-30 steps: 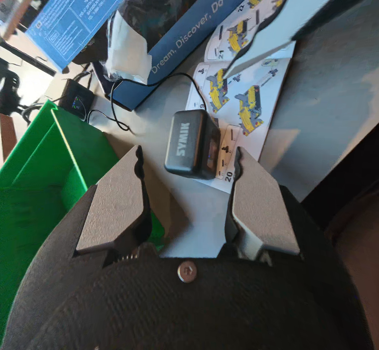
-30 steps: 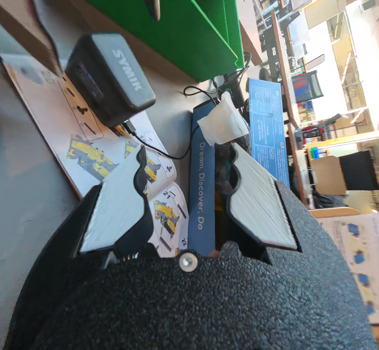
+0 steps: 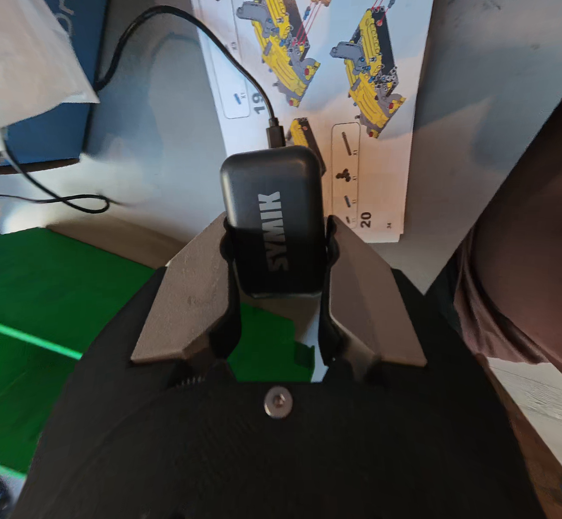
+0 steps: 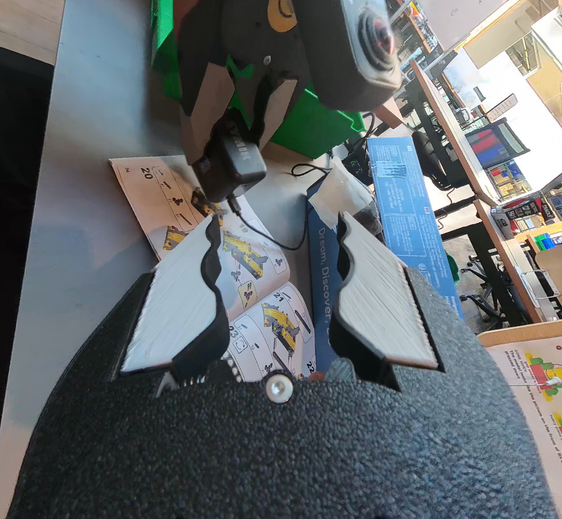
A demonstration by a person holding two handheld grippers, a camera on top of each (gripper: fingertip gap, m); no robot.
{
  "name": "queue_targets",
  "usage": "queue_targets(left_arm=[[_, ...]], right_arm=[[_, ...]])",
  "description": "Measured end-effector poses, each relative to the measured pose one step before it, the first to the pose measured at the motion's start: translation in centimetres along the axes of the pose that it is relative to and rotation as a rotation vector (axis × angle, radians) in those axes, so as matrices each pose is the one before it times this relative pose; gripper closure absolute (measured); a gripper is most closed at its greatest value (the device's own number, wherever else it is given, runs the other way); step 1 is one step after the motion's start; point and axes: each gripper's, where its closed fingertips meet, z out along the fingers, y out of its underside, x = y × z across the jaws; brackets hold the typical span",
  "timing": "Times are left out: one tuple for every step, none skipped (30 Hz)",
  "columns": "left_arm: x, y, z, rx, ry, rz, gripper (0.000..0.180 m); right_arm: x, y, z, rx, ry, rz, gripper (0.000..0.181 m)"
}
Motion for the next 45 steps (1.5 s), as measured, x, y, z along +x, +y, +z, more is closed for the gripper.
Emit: queue_targets(left_arm=[[-0.486,-0.062,-0.321,-0.0006,-0.0320,0.0162,0.119],[-0.374,-0.099,-0.436,0.0026,-0.0269,0.0115,0.119],[-0.349,-0.142,-0.495,0.0034,-0.0242,0.0093,0.120],[-0.309,-0.062,-0.567,0.0021,-0.0189,0.0068,0.120],[-0.291,-0.087,-0.570,0.0038,-0.0137,0.0051,0.120],[-0.381,-0.105,-0.590,0.0077,-0.0157,0.0014,0.120],[-0.453,-0.080,-0.580,0.0068,-0.0173,-0.0010,0.120],[-0.578,-0.062,-0.535,0.0076,-0.0209,-0.0019,0.120],[-0.676,-0.025,-0.765,0.0067,-0.0204,-0.0027,0.120],[-0.656,-0.005,-0.621,0.0070,-0.0179,-0.0069,0.120],[-0.747,-0.035,-0.670,0.0111,-0.0206,-0.0091,0.120],[-0.774,-0.022,-0.664,0.0120,-0.0214,-0.0089,0.120],[-0.812,-0.040,-0.664,0.0114,-0.0229,-0.0096,0.120],[-0.928,-0.083,-0.678,0.0129,-0.0254,-0.0105,0.121],[-0.951,-0.058,-0.657,0.0156,-0.0265,-0.0119,0.121],[-1.089,-0.090,-0.710,0.0168,-0.0264,-0.0131,0.121],[-1.085,-0.041,-0.808,0.0145,-0.0240,-0.0141,0.120],[-1.019,-0.005,-0.556,0.0125,-0.0219,-0.0148,0.121],[-1.019,0.076,-0.459,0.0104,-0.0200,-0.0164,0.120],[-1.030,0.152,-0.366,0.0070,-0.0210,-0.0178,0.121],[-1.045,0.202,-0.298,0.0070,-0.0241,-0.0167,0.121],[-1.067,0.297,-0.234,0.0027,-0.0245,-0.0155,0.121],[-0.992,0.378,-0.197,-0.0002,-0.0213,-0.0156,0.121],[-0.925,0.391,-0.178,0.0017,-0.0175,-0.0167,0.121],[-0.750,0.426,-0.115,0.0014,-0.0109,-0.0208,0.121],[-0.578,0.413,-0.076,0.0036,-0.0013,-0.0242,0.121],[-0.362,0.344,-0.008,0.0074,0.0136,-0.0312,0.121],[-0.054,0.164,0.001,0.0175,0.0305,-0.0439,0.121],[-0.140,0.260,-0.121,0.0235,0.0416,-0.0509,0.121],[0.041,0.107,-0.002,0.0243,0.0307,-0.0403,0.121],[-0.151,0.179,0.055,0.0133,0.0103,-0.0239,0.121],[-0.020,0.224,0.094,0.0059,0.0118,-0.0228,0.121],[0.237,0.158,0.080,0.0237,0.0451,-0.0489,0.121],[0.472,0.052,0.059,0.0463,0.0874,-0.0858,0.121],[0.793,-0.158,0.086,0.0576,0.1046,-0.0994,0.121],[0.483,-0.004,0.086,0.0545,0.0893,-0.0886,0.121],[0.213,0.189,0.122,0.0355,0.0598,-0.0636,0.121],[-0.120,0.383,0.136,0.0263,0.0257,-0.0331,0.121],[-0.184,0.548,0.145,0.0129,0.0117,-0.0191,0.121],[-0.211,0.690,0.177,0.0018,0.0095,-0.0186,0.121],[-0.218,0.767,0.125,-0.0048,0.0005,-0.0073,0.121],[-0.251,0.717,0.089,-0.0083,-0.0030,0.0035,0.121],[-0.156,0.628,-0.030,-0.0061,0.0002,0.0085,0.121],[-0.078,0.463,-0.172,-0.0020,0.0028,0.0063,0.121],[-0.087,0.297,-0.229,0.0020,-0.0023,0.0005,0.121]], right_arm=[[-0.083,0.084,0.049,-0.0032,-0.0018,-0.0001,0.105],[-0.097,0.074,0.055,-0.0029,-0.0032,0.0011,0.105],[-0.073,0.059,0.047,-0.0025,-0.0014,0.0011,0.105],[-0.040,0.034,0.045,-0.0017,-0.0003,0.0002,0.105],[-0.047,0.012,0.015,-0.0010,-0.0008,-0.0002,0.105],[-0.016,-0.021,0.001,-0.0002,0.0007,0.0000,0.105],[-0.010,-0.050,-0.010,0.0012,0.0006,0.0001,0.105],[-0.013,-0.071,-0.025,0.0021,-0.0002,0.0004,0.105],[-0.005,-0.043,-0.009,0.0015,-0.0006,0.0012,0.105],[0.008,-0.011,0.007,0.0000,-0.0005,0.0014,0.105],[0.002,0.003,0.025,-0.0008,-0.0013,0.0012,0.105],[-0.025,0.006,0.033,-0.0006,-0.0017,0.0010,0.105],[-0.030,-0.008,0.042,-0.0001,-0.0017,0.0010,0.105],[-0.046,-0.011,0.047,-0.0005,-0.0017,0.0004,0.105],[-0.067,-0.007,0.065,-0.0007,-0.0020,-0.0002,0.105],[-0.086,-0.007,0.072,-0.0003,-0.0027,0.0002,0.105],[-0.092,-0.025,0.076,0.0000,-0.0028,0.0011,0.105],[-0.123,-0.033,0.093,-0.0003,-0.0048,0.0014,0.105],[-0.123,-0.027,0.080,-0.0003,-0.0045,0.0016,0.105],[-0.098,-0.036,0.094,-0.0001,-0.0031,0.0013,0.105],[-0.108,-0.028,0.073,0.0001,-0.0029,-0.0001,0.105],[-0.070,-0.003,0.074,-0.0010,-0.0019,-0.0007,0.104],[-0.063,0.027,0.062,-0.0017,-0.0012,-0.0001,0.104],[-0.064,0.028,0.049,-0.0013,-0.0019,0.0009,0.104],[-0.058,0.036,0.048,-0.0008,-0.0024,0.0012,0.105],[-0.038,0.024,0.036,-0.0004,-0.0019,0.0015,0.104],[-0.031,0.021,0.041,0.0005,-0.0028,0.0029,0.105],[0.002,0.002,0.071,0.0018,-0.0020,0.0071,0.105],[0.072,0.029,0.123,0.0005,-0.0005,0.0133,0.107],[0.085,0.011,0.177,0.0008,-0.0018,0.0181,0.107],[0.006,-0.044,0.224,0.0046,-0.0070,0.0221,0.108],[0.036,-0.127,0.294,0.0067,-0.0064,0.0303,0.109],[0.147,-0.254,0.401,0.0068,-0.0011,0.0425,0.110],[-0.030,-0.481,0.501,0.0145,-0.0118,0.0539,0.110],[-0.573,-0.761,0.586,0.0260,-0.0449,0.0651,0.108],[-0.978,-0.794,0.668,0.0264,-0.0715,0.0676,0.106],[-0.977,-0.593,0.764,0.0180,-0.0749,0.0620,0.105],[-0.637,-0.372,0.830,0.0098,-0.0587,0.0566,0.102],[-0.234,-0.109,0.849,-0.0013,-0.0398,0.0497,0.101],[0.141,0.080,0.822,-0.0104,-0.0218,0.0424,0.101],[0.391,0.194,0.792,-0.0175,-0.0091,0.0337,0.100],[0.512,0.204,0.743,-0.0232,-0.0016,0.0263,0.097],[0.582,0.143,0.656,-0.0282,0.0071,0.0206,0.096],[0.556,0.096,0.574,-0.0305,0.0134,0.0140,0.096],[0.419,-0.016,0.500,-0.0277,0.0130,0.0047,0.095]])
